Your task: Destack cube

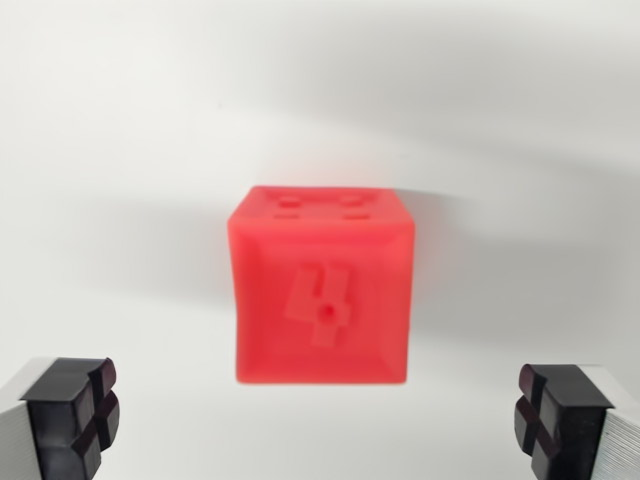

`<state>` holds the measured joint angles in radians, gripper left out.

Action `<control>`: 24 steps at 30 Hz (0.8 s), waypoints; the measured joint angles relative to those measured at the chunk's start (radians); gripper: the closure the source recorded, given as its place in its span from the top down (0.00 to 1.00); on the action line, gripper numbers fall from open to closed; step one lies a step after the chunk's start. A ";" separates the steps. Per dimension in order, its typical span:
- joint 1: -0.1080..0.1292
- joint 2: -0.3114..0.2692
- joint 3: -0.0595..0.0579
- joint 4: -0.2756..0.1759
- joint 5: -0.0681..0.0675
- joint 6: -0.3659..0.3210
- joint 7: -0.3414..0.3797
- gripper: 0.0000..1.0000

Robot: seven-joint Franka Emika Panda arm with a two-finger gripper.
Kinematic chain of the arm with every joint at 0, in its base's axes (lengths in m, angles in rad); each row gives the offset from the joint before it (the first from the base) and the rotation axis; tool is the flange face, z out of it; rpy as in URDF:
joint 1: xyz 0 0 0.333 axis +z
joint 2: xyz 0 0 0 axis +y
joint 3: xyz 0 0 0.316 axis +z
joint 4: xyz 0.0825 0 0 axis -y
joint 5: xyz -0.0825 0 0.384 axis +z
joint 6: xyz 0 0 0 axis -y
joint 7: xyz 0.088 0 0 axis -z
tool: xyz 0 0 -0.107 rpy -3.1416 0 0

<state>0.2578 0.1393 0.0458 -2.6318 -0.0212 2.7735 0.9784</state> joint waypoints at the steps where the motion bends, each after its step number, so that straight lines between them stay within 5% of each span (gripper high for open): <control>1: 0.000 -0.013 0.000 -0.001 0.002 -0.012 -0.001 1.00; 24: 0.004 -0.282 0.001 0.019 0.028 -0.300 -0.020 1.00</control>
<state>0.2619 -0.1428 0.0464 -2.6127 0.0065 2.4735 0.9587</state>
